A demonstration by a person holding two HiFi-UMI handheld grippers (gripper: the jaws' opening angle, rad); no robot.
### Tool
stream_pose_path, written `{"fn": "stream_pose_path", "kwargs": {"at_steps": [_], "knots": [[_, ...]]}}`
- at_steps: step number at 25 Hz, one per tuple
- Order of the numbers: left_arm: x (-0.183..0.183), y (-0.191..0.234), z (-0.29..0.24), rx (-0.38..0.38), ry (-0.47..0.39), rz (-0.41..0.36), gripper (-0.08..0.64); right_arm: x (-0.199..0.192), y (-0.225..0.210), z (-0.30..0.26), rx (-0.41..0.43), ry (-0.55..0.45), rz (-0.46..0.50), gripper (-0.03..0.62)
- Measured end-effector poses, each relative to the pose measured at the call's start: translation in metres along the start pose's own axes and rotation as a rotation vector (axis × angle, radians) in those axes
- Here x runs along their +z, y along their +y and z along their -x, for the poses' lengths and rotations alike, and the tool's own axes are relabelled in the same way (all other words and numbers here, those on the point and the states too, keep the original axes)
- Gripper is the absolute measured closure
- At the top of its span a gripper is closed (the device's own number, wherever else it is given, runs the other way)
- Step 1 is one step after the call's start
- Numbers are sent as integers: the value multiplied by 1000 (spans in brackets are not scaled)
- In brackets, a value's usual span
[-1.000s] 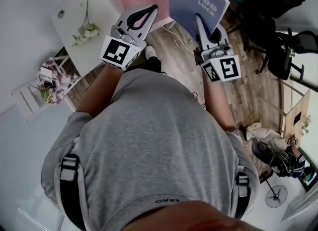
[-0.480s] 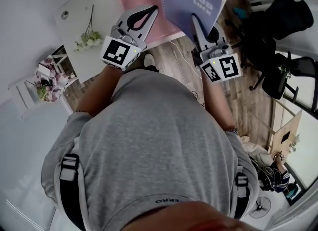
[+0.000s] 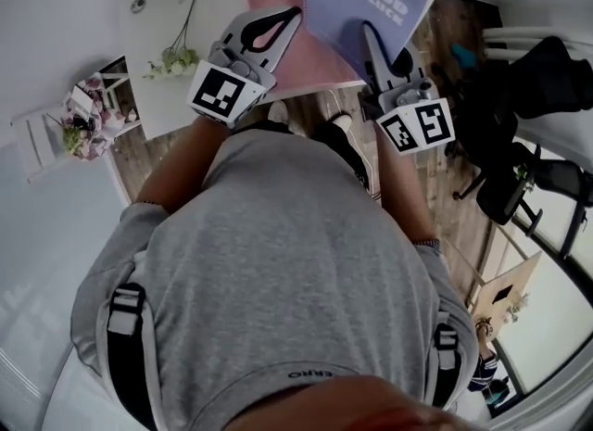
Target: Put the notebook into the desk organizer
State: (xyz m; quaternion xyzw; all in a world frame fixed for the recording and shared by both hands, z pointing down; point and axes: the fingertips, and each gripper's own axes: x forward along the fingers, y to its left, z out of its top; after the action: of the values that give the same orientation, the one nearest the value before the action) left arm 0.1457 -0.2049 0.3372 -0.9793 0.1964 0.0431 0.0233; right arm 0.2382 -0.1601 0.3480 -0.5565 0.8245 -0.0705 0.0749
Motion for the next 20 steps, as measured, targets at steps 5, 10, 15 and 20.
{"fn": "stream_pose_path", "kwargs": {"at_steps": [5,10,15,20], "knots": [[5,11,-4,119,-6,-16,541,-3,-11,-18,108,9,-81,554],[5,12,-2,256,2,-35,541,-8,-23,-33,230,60,-199,554],[1,8,-1,365,24,-50,541,-17,-34,-47,319,126,-333,554],[-2,4,2,459,35,-57,541,-34,-41,-56,362,206,-485,554]]}}
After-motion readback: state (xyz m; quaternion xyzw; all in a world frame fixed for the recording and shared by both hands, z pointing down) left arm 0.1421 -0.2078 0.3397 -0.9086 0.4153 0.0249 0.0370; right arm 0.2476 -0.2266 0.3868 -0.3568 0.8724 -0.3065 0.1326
